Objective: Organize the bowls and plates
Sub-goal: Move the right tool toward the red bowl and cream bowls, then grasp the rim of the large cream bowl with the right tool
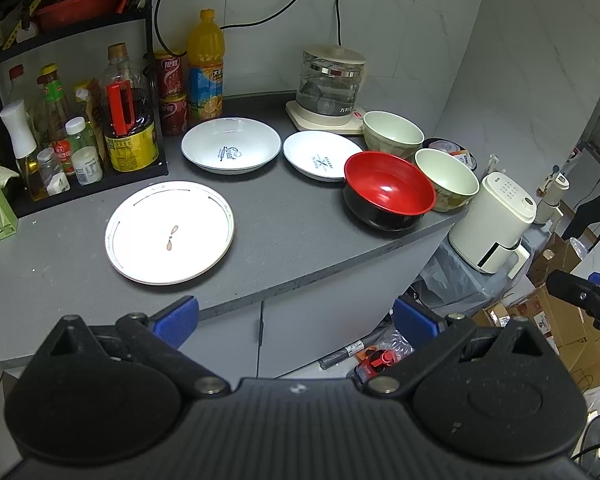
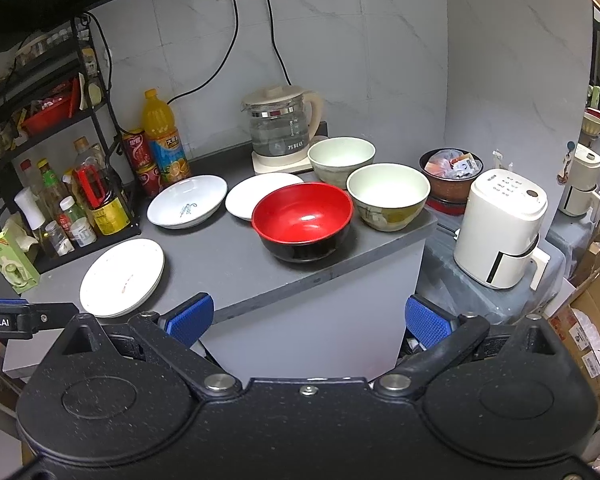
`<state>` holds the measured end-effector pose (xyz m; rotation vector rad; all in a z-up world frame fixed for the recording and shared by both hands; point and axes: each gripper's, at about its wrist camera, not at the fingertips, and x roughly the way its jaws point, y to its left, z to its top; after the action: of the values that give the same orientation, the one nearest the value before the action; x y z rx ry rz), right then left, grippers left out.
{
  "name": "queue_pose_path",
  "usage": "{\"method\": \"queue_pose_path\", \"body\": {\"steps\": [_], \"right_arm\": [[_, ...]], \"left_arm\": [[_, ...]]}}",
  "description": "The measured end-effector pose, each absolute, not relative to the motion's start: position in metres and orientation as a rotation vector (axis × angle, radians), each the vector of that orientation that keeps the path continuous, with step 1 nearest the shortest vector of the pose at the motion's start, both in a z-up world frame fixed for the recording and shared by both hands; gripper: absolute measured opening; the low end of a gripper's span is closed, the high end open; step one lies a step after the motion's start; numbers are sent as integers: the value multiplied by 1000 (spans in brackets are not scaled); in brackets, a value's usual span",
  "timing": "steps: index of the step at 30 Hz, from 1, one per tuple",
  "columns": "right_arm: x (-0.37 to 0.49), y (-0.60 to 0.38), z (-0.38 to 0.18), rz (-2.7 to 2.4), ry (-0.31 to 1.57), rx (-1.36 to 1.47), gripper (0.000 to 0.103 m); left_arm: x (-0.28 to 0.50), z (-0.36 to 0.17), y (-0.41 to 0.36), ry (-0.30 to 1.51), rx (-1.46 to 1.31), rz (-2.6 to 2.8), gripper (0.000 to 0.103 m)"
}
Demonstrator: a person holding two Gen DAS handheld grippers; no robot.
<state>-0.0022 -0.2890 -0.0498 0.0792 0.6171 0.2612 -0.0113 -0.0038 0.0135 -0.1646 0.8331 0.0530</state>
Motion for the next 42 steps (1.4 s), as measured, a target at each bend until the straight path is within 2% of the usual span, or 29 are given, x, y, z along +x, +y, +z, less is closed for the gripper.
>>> {"method": "queue_pose_path", "body": {"steps": [20,42], "right_arm": [[21,-296,-54,248,647,97,103],[104,-279,-45,144,652,156,103]], "left_arm": [[13,12,-13,861,-177,60,102],[128,11,5,862,-150,-18,102]]}}
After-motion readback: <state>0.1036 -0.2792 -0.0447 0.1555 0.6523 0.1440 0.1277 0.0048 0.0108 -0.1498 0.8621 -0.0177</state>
